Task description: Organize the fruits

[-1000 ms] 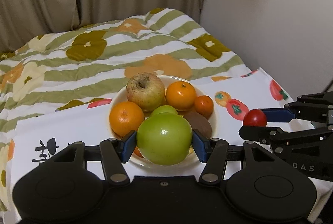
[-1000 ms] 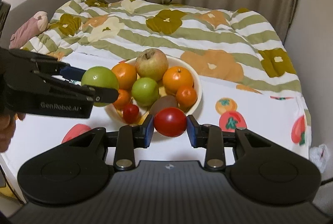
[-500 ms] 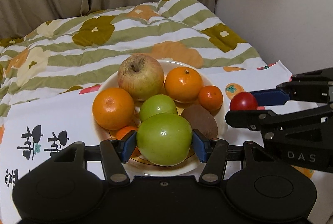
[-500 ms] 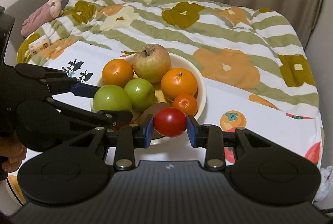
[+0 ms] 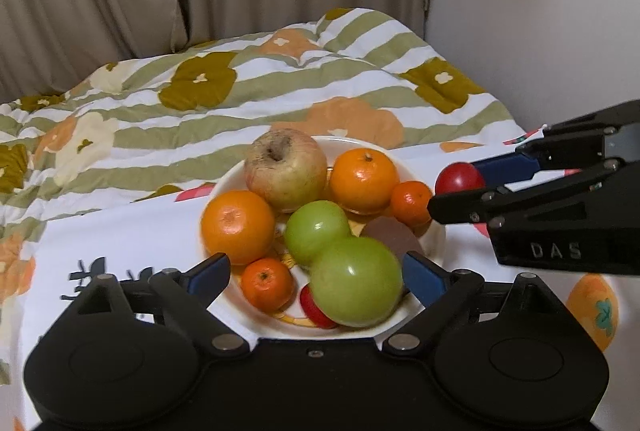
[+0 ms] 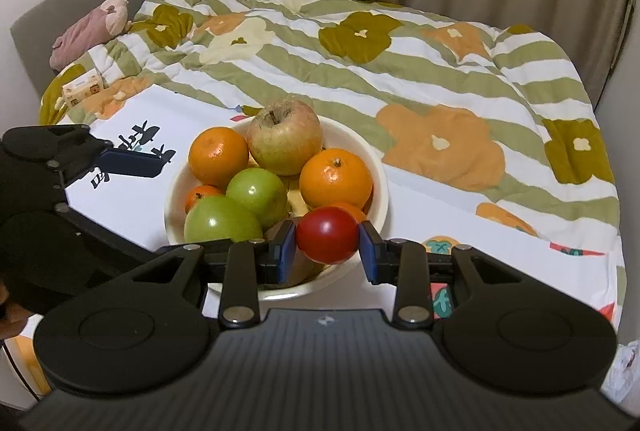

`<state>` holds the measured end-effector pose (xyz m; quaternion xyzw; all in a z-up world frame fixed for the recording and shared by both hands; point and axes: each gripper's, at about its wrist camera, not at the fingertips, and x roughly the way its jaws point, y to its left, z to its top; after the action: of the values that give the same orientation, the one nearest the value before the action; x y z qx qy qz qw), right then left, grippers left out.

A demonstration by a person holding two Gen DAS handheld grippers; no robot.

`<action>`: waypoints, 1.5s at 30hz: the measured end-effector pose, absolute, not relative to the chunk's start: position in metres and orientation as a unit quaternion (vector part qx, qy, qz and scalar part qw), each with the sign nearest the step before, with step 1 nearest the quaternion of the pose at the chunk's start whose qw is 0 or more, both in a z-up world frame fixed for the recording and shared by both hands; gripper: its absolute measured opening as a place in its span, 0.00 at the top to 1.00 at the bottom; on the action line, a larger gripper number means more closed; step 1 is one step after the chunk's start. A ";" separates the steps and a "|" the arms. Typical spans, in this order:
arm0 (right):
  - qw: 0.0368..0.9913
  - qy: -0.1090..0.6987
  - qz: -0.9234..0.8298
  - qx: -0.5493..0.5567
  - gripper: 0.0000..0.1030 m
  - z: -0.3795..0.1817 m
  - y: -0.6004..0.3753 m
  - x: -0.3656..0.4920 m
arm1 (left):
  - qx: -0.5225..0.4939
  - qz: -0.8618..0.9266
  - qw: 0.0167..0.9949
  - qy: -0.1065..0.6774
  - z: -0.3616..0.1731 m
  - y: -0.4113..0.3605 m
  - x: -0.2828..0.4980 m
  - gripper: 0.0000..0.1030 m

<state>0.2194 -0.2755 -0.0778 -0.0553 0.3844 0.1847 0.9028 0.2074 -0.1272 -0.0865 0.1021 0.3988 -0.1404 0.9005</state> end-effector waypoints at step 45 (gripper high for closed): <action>0.933 0.343 0.113 0.004 0.01 -0.003 -0.248 0.140 | 0.039 -0.078 0.937 0.339 -0.008 -0.039 0.119 0.07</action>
<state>0.1396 -0.2481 -0.0031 0.0041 0.3428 0.1125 0.9326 0.1188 -0.0394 -0.0080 0.0391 0.3393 -0.0779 0.9366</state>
